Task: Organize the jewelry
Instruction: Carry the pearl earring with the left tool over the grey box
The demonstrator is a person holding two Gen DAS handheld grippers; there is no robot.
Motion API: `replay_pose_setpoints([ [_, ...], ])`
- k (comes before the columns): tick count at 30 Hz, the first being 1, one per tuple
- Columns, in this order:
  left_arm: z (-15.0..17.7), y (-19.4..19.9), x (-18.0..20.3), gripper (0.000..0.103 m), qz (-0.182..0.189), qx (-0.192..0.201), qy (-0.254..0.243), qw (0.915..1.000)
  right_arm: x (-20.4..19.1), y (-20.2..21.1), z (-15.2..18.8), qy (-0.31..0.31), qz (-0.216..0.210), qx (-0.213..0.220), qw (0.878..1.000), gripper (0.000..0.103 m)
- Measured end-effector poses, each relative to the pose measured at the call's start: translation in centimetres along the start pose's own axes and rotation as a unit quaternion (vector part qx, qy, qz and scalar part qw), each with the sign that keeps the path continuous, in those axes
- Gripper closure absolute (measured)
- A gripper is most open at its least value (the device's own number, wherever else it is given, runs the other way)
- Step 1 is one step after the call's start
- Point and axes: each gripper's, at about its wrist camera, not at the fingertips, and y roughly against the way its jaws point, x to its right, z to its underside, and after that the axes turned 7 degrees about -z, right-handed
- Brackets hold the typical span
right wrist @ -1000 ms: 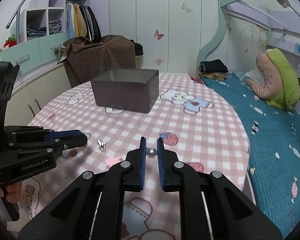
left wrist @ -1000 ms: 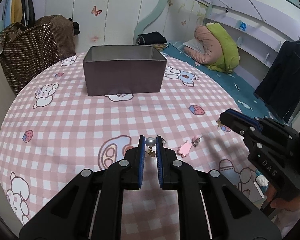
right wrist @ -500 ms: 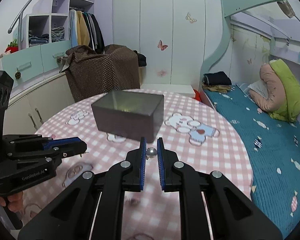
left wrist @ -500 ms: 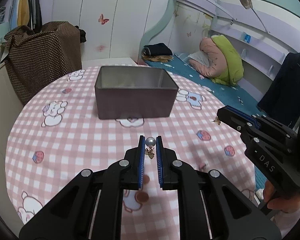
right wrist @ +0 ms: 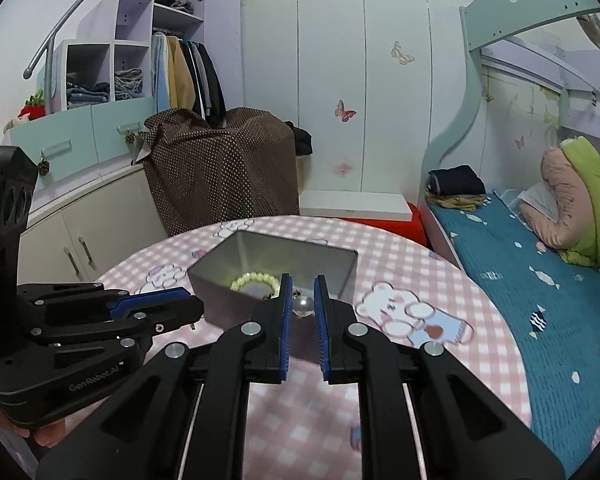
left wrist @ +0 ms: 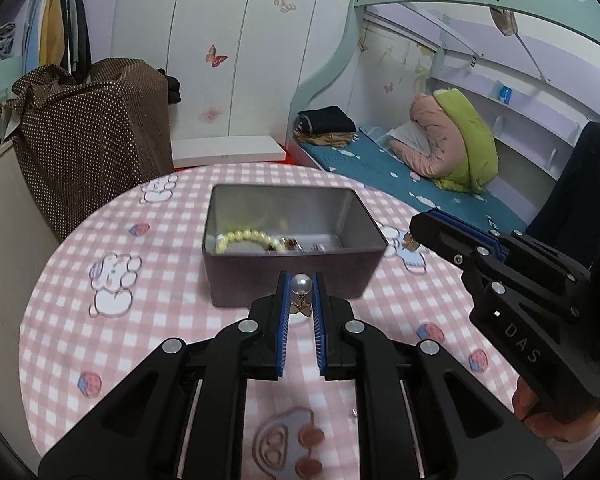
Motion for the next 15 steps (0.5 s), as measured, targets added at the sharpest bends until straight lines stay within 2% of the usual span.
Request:
replay_pose_setpoints([
  [15, -2.6, -3.7, -1.3, 0.092, -0.004, 0.006, 0.015, 0.9999, 1.3, -4.3, -0.4, -0.016, -0.024, -0.014, 0.999, 0.092],
])
